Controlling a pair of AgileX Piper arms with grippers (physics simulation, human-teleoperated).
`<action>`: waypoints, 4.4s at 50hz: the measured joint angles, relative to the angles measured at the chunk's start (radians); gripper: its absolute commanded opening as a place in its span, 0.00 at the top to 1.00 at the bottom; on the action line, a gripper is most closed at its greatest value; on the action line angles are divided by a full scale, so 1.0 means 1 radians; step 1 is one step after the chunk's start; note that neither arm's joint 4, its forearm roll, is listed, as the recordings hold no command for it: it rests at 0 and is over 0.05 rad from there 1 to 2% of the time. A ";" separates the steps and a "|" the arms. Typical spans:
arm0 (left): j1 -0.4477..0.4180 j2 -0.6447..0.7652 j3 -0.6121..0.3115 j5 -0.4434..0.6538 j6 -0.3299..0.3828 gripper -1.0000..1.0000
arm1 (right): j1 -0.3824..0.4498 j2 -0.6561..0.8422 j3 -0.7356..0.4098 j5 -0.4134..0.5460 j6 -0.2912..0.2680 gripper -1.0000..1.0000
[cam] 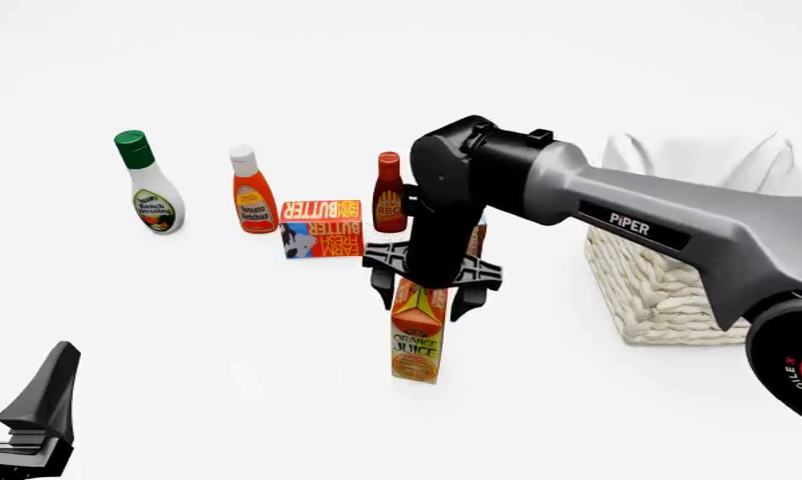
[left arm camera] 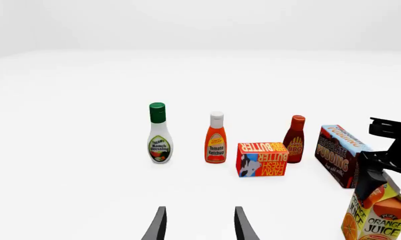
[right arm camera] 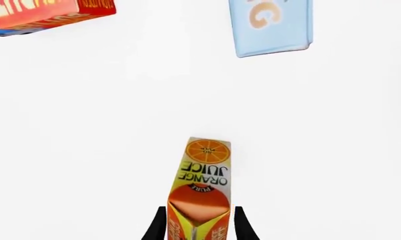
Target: Pick the orange juice and place it in the basket.
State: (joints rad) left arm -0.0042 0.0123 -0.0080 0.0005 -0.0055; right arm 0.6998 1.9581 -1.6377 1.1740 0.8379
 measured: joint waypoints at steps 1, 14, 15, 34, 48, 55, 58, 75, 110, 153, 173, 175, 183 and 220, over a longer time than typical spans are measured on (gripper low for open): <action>0.000 0.000 0.000 0.000 0.000 0.00 | 0.001 0.001 0.002 -0.002 0.001 0.00; 0.000 0.000 0.000 0.000 0.000 0.00 | -0.002 0.001 0.016 -0.021 -0.002 0.00; 0.000 0.000 0.000 0.000 0.000 0.00 | -0.002 0.001 0.016 -0.022 -0.003 1.00; 0.000 0.000 0.000 0.000 0.000 0.00 | -0.025 0.007 -0.006 -0.005 -0.049 1.00; 0.000 0.000 0.000 0.000 0.000 0.00 | -0.009 0.001 -0.029 0.038 -0.048 1.00; 0.000 0.000 0.000 0.000 0.000 0.00 | 0.008 -0.023 -0.023 0.046 -0.036 1.00; 0.000 0.000 0.000 0.000 0.000 0.00 | 0.015 -0.034 -0.020 0.046 -0.032 1.00; 0.000 0.000 0.000 0.000 0.000 0.00 | 0.036 -0.086 -0.004 0.046 -0.032 1.00; 0.000 0.000 0.000 0.000 0.000 0.00 | -0.016 -0.170 -0.028 0.046 -0.210 1.00; 0.000 0.000 0.000 0.000 0.000 0.00 | -0.123 -0.265 -0.076 0.046 -0.429 1.00; 0.000 0.000 0.000 0.000 0.000 0.00 | -0.175 -0.291 -0.126 0.046 -0.518 1.00; 0.000 0.000 0.000 0.000 0.000 0.00 | -0.178 -0.292 -0.131 0.046 -0.526 1.00; 0.000 0.000 0.000 0.000 0.000 0.00 | -0.189 -0.294 -0.155 0.046 -0.552 1.00; 0.000 0.000 0.000 0.000 0.000 0.00 | -0.252 -0.303 -0.291 0.046 -0.660 1.00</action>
State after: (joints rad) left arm -0.0042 0.0122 -0.0080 0.0005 -0.0055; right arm 0.4482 1.6553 -1.9285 1.2200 0.1774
